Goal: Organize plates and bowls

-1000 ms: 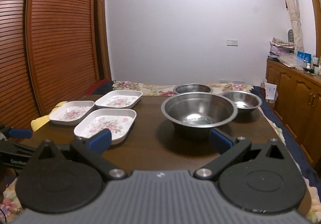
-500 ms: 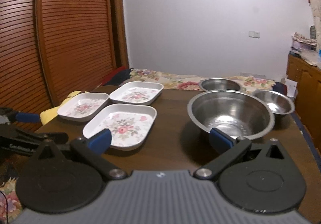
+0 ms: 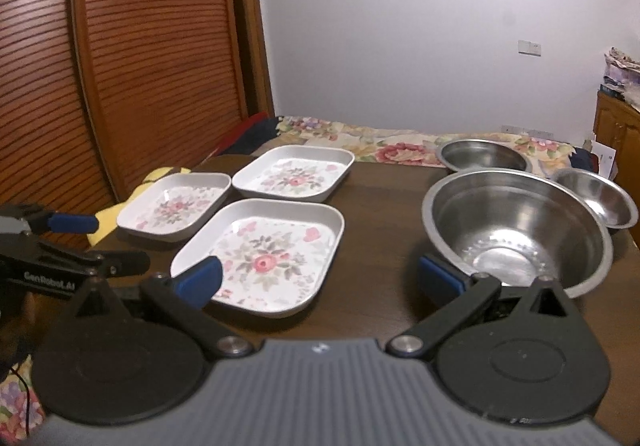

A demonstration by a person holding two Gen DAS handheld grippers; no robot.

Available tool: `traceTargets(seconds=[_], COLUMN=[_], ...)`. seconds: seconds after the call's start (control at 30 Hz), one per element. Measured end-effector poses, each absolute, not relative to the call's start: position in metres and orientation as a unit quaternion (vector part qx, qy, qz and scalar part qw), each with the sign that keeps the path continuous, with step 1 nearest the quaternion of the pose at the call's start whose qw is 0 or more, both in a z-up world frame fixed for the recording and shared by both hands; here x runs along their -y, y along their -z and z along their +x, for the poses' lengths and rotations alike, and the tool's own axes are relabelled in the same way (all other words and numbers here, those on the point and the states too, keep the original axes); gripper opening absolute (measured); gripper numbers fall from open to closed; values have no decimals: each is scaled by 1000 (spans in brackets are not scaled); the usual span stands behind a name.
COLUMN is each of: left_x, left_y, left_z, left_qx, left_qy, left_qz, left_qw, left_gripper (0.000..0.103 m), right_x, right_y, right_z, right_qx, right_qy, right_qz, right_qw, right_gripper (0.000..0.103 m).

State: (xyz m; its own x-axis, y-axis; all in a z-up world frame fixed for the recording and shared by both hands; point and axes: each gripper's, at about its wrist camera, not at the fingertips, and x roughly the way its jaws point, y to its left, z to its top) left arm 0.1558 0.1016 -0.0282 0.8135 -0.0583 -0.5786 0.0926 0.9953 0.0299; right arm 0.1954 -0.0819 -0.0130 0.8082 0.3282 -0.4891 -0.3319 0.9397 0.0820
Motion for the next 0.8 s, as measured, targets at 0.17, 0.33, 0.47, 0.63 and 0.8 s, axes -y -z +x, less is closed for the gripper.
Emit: traceTargets(seconds=[0.17,0.33,0.47,0.63,0.8], left_x=[-111,-115,-113,-109,-106], left_y=[36,40,46,51,57], left_z=[171,182,192,202,211], left_qx=[-313,-318,-327,-335,-342], left_qy=[53,72,85,94,98], left_qz=[8,-17,-27,-32,-32], left_qw=[948,945,941,937,934], left_gripper=[88,76,59,46,37], right_x=[70,61,55,51,54], right_y=[17,23,29,38,44], right_z=[208,220,233,245,253], right_qx=[-265,-278,-298,-319,-333], right_qy=[-173,-179,-183,-178,-174], right_qz=[-15,-13,-6,-6,-1], right_qw=[949,944,937,931,927], right_gripper=[103,93,83,56,41])
